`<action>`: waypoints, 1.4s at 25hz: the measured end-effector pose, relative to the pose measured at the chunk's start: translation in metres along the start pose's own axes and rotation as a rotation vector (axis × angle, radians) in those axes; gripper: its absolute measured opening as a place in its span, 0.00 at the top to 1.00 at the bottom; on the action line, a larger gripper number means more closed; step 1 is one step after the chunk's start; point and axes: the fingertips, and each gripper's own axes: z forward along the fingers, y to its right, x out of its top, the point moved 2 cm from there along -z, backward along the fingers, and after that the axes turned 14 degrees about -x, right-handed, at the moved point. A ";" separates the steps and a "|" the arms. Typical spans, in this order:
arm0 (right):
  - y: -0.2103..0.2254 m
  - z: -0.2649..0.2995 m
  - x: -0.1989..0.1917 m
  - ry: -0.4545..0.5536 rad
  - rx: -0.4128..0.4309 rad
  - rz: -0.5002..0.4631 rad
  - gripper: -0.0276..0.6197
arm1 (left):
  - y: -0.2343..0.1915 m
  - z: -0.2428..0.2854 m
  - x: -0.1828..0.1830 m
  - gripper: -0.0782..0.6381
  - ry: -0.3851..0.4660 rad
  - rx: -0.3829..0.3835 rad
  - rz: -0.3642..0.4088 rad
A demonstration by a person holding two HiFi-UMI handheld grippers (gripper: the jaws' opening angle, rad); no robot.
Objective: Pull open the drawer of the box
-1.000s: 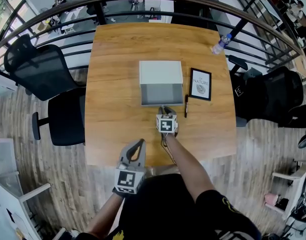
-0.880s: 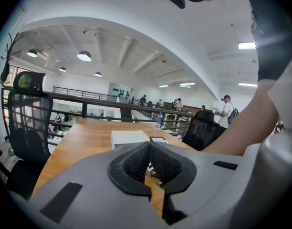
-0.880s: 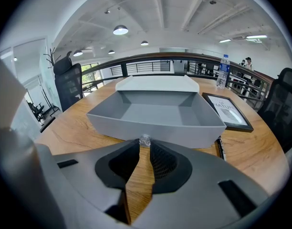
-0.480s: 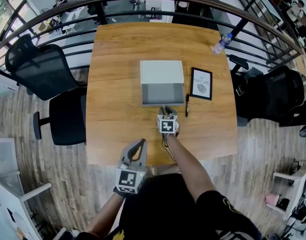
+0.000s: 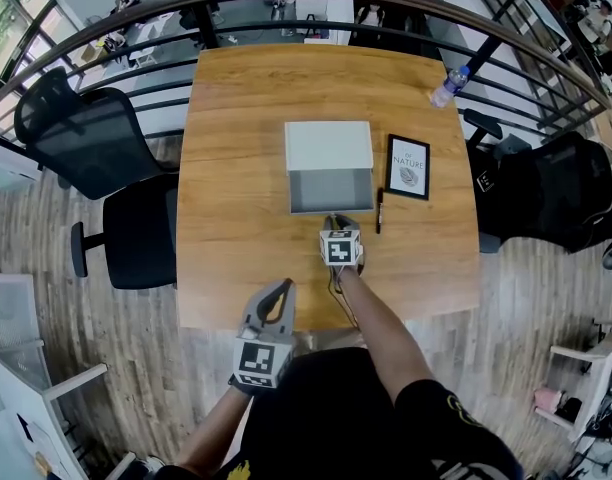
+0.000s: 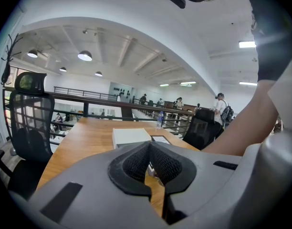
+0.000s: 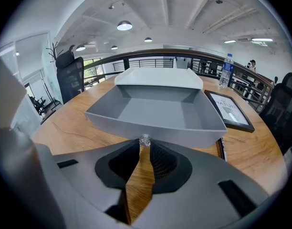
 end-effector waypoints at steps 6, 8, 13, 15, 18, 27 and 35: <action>0.001 0.000 0.000 -0.002 -0.013 0.011 0.86 | -0.003 -0.002 -0.003 0.87 -0.007 0.003 -0.002; -0.002 -0.003 0.000 0.001 -0.017 0.028 0.86 | -0.001 -0.001 -0.003 0.87 -0.005 -0.002 0.000; -0.002 -0.006 0.000 -0.002 -0.016 0.065 0.85 | 0.000 -0.001 0.000 0.87 0.002 -0.010 0.005; -0.002 -0.009 -0.008 -0.034 -0.011 0.077 0.85 | -0.001 -0.001 0.001 0.87 0.004 -0.011 0.004; -0.002 -0.017 -0.018 -0.051 -0.015 0.082 0.85 | -0.002 -0.002 0.003 0.87 0.009 -0.015 0.006; 0.012 -0.076 0.011 0.115 0.009 0.082 0.92 | 0.001 -0.015 0.014 0.87 0.027 -0.009 0.045; 0.043 -0.202 0.070 0.388 0.030 0.137 0.96 | -0.010 -0.049 0.020 0.87 0.062 0.001 0.072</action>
